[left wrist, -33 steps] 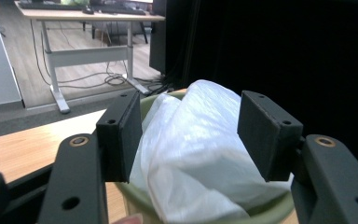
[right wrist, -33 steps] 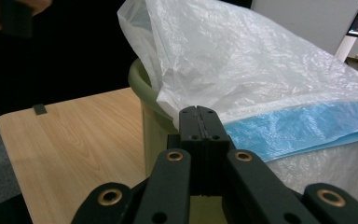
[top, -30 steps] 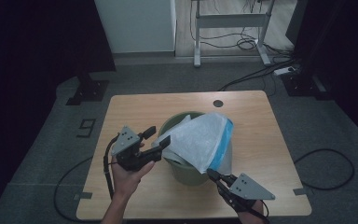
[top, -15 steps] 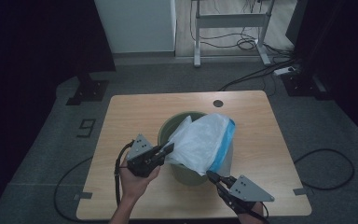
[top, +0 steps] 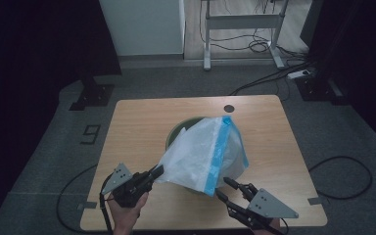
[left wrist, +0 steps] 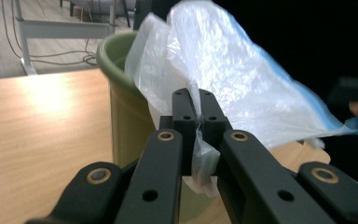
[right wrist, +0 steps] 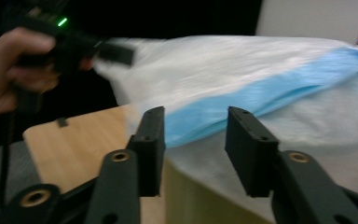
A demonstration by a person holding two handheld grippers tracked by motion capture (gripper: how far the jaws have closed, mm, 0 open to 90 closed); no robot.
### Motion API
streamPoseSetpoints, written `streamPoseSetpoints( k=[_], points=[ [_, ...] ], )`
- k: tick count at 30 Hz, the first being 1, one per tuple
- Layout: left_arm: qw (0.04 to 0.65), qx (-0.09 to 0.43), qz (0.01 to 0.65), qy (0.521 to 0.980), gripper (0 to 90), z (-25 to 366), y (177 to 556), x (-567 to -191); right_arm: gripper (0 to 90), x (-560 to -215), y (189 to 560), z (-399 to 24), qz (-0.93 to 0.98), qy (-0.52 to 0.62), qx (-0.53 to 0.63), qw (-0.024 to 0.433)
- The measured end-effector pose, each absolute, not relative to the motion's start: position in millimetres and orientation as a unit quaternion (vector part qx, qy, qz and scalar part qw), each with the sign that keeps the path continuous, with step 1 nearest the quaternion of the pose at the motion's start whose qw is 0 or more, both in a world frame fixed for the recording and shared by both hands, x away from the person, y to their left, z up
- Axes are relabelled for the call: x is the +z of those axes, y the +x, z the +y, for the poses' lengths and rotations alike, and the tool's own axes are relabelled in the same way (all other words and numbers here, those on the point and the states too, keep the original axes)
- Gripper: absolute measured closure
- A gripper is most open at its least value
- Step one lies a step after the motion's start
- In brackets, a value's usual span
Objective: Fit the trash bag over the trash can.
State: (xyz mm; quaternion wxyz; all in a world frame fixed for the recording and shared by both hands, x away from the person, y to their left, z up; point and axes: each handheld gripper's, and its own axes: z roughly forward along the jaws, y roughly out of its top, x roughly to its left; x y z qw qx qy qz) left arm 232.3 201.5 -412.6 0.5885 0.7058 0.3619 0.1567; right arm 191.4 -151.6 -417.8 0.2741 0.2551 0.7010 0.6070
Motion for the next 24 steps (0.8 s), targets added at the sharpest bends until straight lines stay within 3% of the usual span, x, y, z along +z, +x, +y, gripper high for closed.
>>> streamPoseSetpoints(
  k=[10,13,19,24],
  points=[
    [0.584,0.148,0.361,0.712,86.0,199.3,226.6,-425.7,34.5,-401.5,222.9,-135.5,0.696,0.305,0.592,0.267],
    [0.585,0.15,0.362,0.71,81.2,199.5,227.0,-423.2,36.5,-406.8,227.1,-124.4,0.709,0.306,0.575,0.271],
    [0.59,0.185,0.365,0.696,51.7,203.2,225.4,-396.7,47.5,-412.9,224.0,-115.8,0.723,0.288,0.558,0.288],
    [0.587,0.203,0.353,0.7,45.6,196.0,230.6,-373.0,50.4,-413.8,222.5,-115.3,0.728,0.28,0.554,0.289]
  ],
)
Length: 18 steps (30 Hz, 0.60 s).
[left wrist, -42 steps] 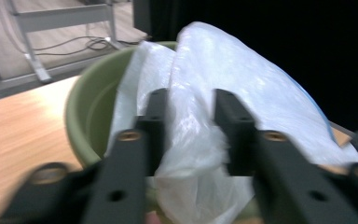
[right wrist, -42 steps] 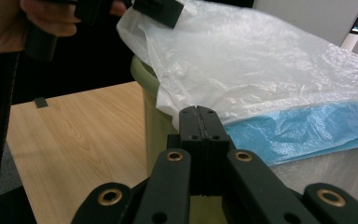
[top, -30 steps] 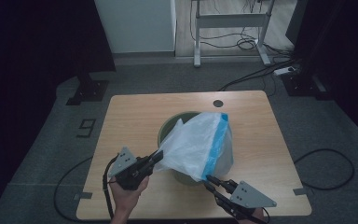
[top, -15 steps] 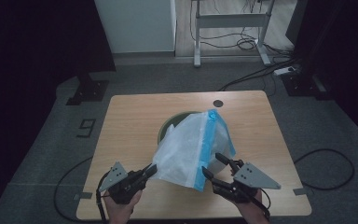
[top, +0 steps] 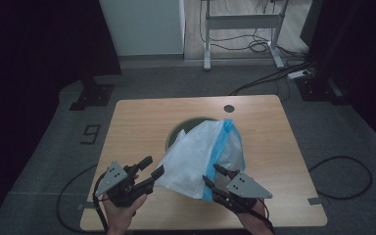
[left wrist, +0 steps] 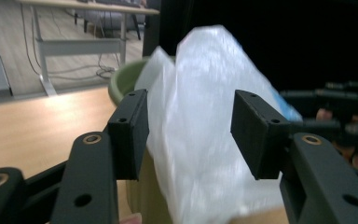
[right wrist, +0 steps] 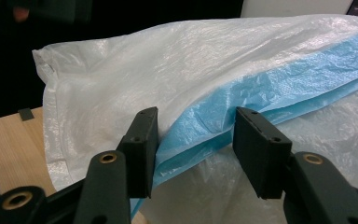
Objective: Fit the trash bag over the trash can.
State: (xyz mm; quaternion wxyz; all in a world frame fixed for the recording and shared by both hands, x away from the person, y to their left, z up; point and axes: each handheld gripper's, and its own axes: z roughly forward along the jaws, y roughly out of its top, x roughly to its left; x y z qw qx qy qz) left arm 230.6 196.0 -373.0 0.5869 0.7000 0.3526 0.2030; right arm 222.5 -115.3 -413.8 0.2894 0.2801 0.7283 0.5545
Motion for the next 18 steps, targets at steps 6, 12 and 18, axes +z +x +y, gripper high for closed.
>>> streamPoseSetpoints(
  k=[6,12,18],
  points=[
    [0.564,0.196,0.337,0.728,42.7,170.0,250.5,-364.8,50.8,-414.5,220.5,-115.0,0.729,0.275,0.553,0.296],
    [0.537,0.18,0.336,0.752,40.4,150.1,270.2,-373.4,51.0,-414.9,218.3,-115.4,0.731,0.267,0.553,0.298],
    [0.521,0.177,0.332,0.766,56.1,145.3,272.0,-384.1,51.1,-414.8,214.5,-116.9,0.732,0.259,0.554,0.3]
  ],
)
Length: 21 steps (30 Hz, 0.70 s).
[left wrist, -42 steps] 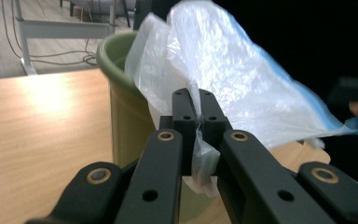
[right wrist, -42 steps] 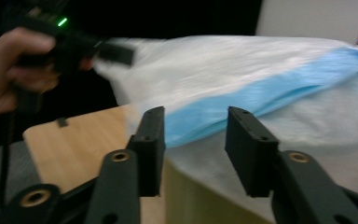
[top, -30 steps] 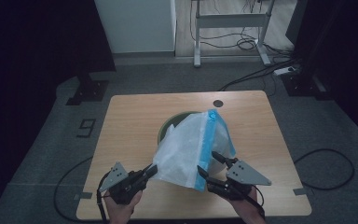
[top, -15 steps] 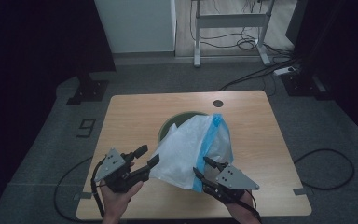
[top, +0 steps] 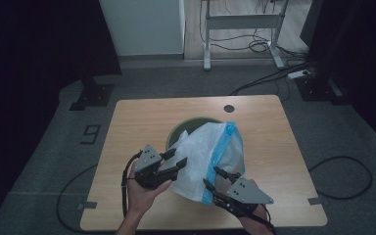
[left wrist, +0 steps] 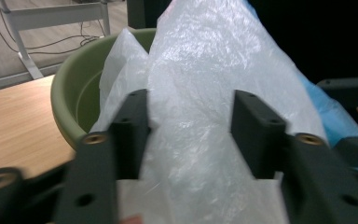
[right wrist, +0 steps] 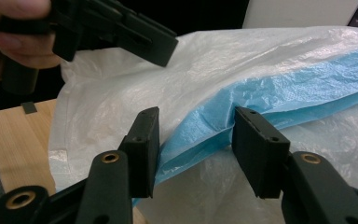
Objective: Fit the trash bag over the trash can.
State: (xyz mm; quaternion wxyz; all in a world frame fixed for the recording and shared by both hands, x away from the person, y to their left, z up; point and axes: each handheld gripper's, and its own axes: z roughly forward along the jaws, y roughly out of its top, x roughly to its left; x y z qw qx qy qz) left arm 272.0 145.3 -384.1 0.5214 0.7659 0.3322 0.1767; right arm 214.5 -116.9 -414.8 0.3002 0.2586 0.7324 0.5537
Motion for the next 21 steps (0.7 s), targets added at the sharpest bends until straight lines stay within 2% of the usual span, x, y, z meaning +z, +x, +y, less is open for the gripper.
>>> streamPoseSetpoints(
  k=[5,9,21],
  points=[
    [0.526,0.188,0.334,0.759,77.5,146.3,269.4,-387.8,50.0,-415.0,213.7,-117.8,0.732,0.257,0.557,0.297],
    [0.536,0.191,0.333,0.752,88.1,148.9,268.5,-390.2,48.3,-415.4,212.9,-118.8,0.73,0.257,0.562,0.292],
    [0.595,0.172,0.333,0.711,90.0,172.5,261.1,-385.4,44.4,-412.2,208.8,-135.7,0.711,0.27,0.582,0.287]
  ],
)
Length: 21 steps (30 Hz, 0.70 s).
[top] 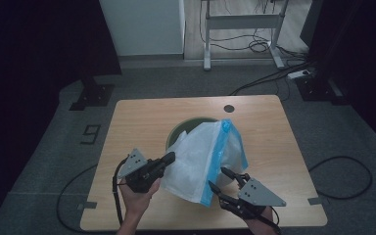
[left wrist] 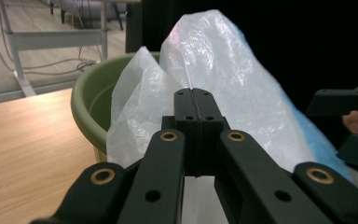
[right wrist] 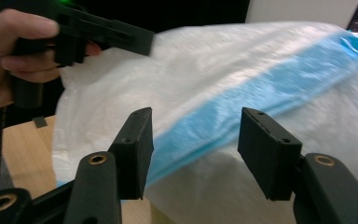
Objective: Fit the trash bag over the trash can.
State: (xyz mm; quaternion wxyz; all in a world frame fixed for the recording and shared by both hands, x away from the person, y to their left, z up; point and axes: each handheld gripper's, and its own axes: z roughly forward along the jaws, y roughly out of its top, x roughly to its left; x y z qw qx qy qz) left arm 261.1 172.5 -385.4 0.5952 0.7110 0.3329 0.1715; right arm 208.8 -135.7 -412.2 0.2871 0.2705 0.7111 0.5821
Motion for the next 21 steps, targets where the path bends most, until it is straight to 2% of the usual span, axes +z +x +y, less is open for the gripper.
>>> streamPoseSetpoints(
  k=[11,21],
  points=[
    [0.655,0.126,0.327,0.67,90.0,198.1,257.1,-387.1,45.4,-404.0,224.7,-149.7,0.696,0.294,0.59,0.285],
    [0.661,0.121,0.326,0.664,90.0,205.5,256.9,-392.5,48.6,-384.1,255.4,-137.6,0.693,0.295,0.585,0.301]
  ],
)
